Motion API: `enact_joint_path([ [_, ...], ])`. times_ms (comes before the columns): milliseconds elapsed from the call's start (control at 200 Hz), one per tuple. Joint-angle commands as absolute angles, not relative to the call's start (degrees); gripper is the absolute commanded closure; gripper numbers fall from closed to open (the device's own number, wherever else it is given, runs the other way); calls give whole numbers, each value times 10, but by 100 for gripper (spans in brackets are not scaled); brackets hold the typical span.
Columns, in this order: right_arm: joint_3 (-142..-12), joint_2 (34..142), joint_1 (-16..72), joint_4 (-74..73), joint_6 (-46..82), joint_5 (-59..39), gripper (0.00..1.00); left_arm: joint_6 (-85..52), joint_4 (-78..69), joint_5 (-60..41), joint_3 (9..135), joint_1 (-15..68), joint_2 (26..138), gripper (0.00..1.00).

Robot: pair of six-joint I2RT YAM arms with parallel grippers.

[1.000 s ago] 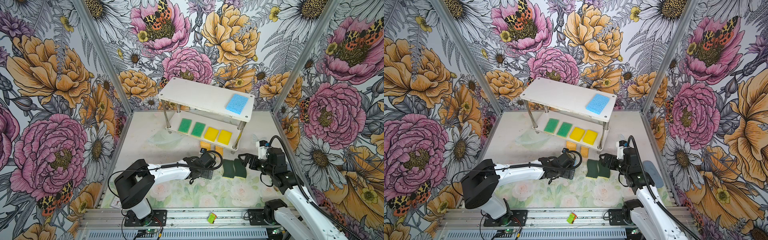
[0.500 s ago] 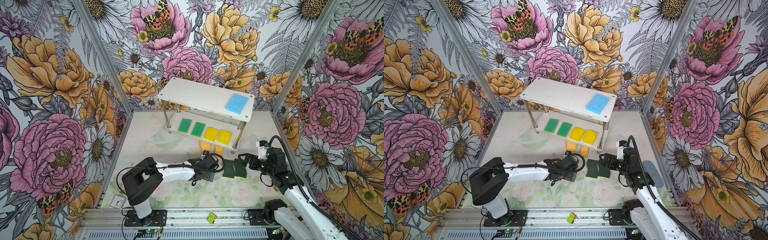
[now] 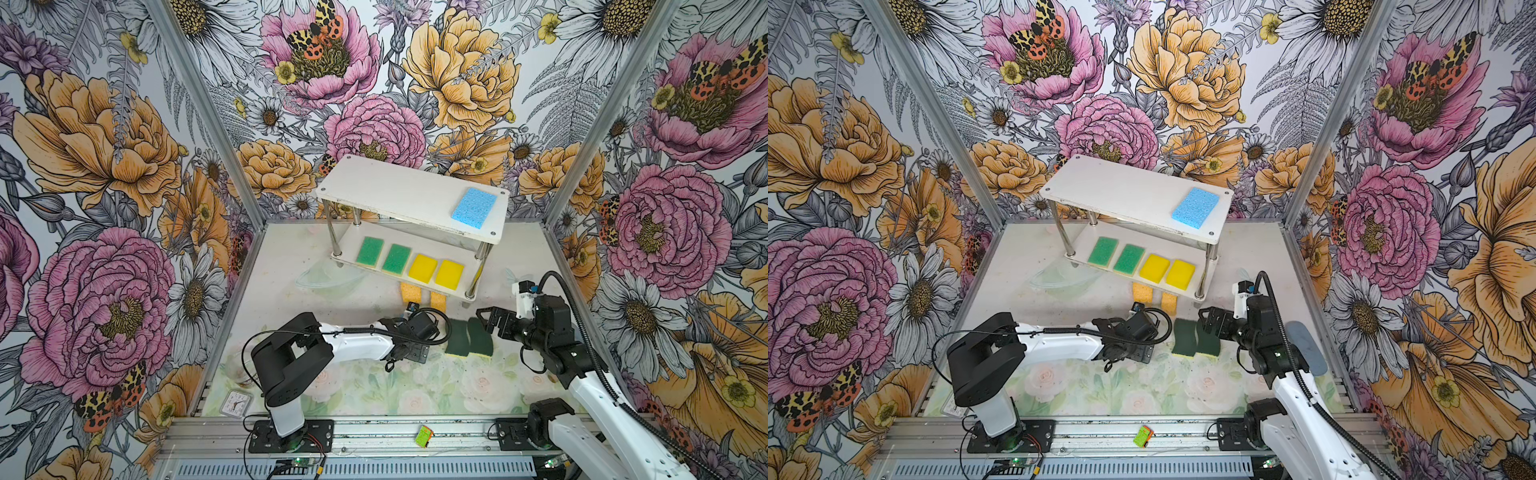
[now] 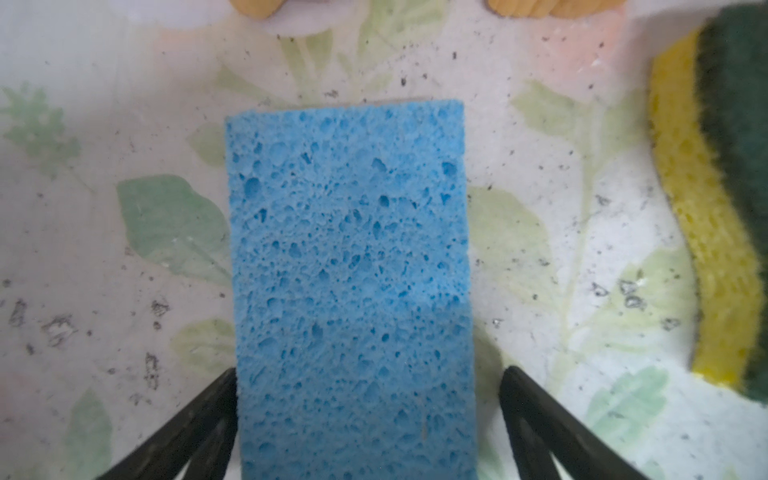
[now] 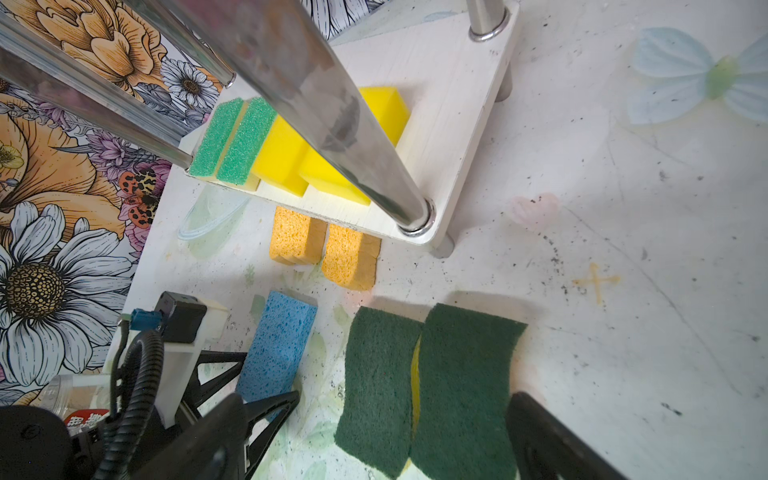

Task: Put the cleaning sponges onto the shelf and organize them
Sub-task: 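Lower the open left gripper over the second blue sponge, then close the left gripper on the second blue sponge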

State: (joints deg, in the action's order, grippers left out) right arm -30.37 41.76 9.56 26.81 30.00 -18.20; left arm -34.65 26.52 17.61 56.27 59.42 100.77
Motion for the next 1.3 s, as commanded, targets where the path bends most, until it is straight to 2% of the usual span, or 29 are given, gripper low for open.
enact_joint_path([
  [0, -307, 418, 99, 265, 296, -174, 0, -359, 264, 187, 571, 595, 1017, 7],
  [295, -306, 418, 98, 265, 297, -175, 0, -353, 266, 193, 570, 594, 1020, 19],
  [400, -306, 417, 99, 265, 298, -175, 0, -349, 265, 192, 570, 595, 1023, 29],
  [520, -307, 418, 99, 265, 297, -176, 0, -349, 265, 192, 570, 595, 1022, 34],
  [881, -308, 421, 99, 265, 298, -174, 0, -331, 272, 206, 569, 597, 996, 40],
  [1171, -308, 423, 99, 265, 299, -172, 0, -324, 281, 216, 570, 597, 965, 52],
  [1296, -308, 423, 99, 265, 299, -173, 0, -324, 285, 220, 569, 597, 957, 53],
])
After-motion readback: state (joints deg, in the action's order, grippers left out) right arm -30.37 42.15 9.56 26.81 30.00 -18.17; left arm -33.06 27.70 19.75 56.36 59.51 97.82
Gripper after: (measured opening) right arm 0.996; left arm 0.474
